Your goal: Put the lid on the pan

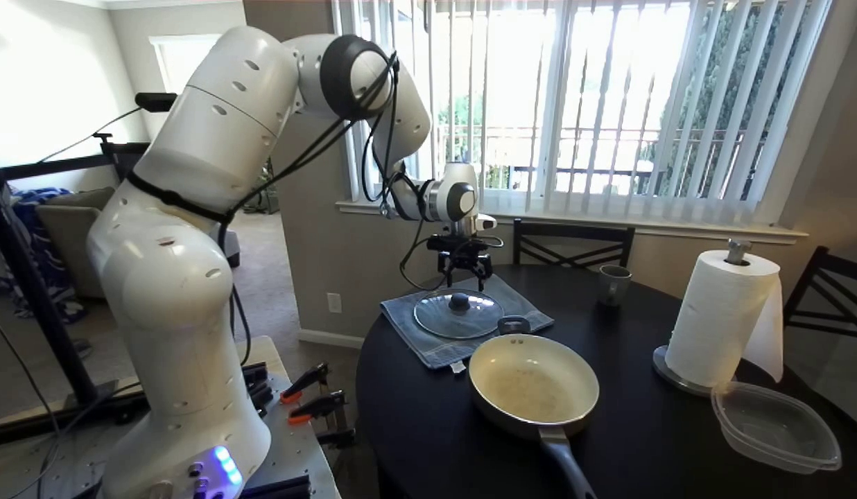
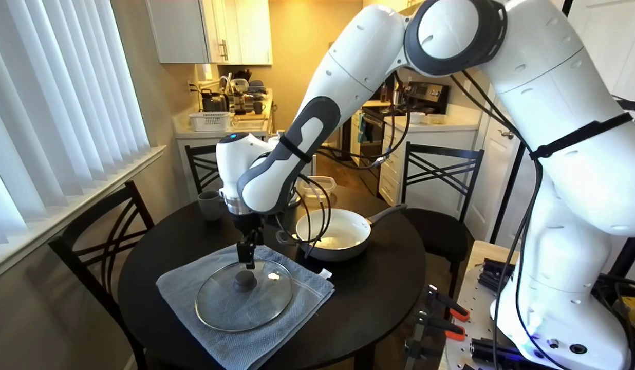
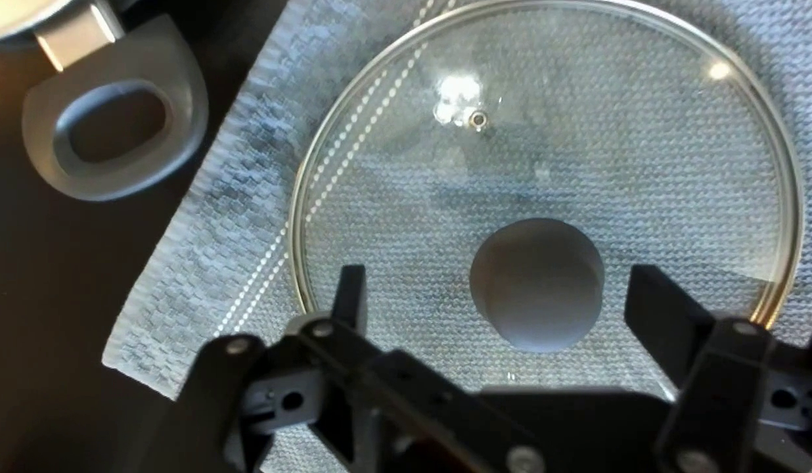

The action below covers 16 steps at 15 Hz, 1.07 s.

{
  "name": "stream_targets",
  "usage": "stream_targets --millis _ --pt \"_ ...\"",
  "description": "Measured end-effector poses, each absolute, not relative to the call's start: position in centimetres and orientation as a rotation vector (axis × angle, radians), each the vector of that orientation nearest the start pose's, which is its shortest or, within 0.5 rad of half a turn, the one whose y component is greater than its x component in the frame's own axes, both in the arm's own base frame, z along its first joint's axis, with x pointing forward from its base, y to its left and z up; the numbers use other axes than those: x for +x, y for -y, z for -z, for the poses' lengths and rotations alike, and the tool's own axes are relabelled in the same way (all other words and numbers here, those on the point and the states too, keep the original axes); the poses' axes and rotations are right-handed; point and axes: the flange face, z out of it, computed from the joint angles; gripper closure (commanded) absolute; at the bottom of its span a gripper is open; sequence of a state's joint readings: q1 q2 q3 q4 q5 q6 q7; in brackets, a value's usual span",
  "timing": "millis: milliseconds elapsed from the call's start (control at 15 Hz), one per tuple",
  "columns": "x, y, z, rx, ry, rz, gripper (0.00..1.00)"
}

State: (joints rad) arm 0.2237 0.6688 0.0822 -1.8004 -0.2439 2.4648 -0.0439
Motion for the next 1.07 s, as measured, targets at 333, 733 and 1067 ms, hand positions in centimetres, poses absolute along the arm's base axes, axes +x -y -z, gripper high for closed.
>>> stream_targets --millis 333,733,1067 --pt "63.9 -22.5 -13.8 -3.110 0.885 0.028 0.00" --pt "64.6 -24.3 -11.0 -3.095 0.897 0.013 0.00" --pt "65.0 -24.5 -10.9 -3.106 0.858 0.019 0.00"
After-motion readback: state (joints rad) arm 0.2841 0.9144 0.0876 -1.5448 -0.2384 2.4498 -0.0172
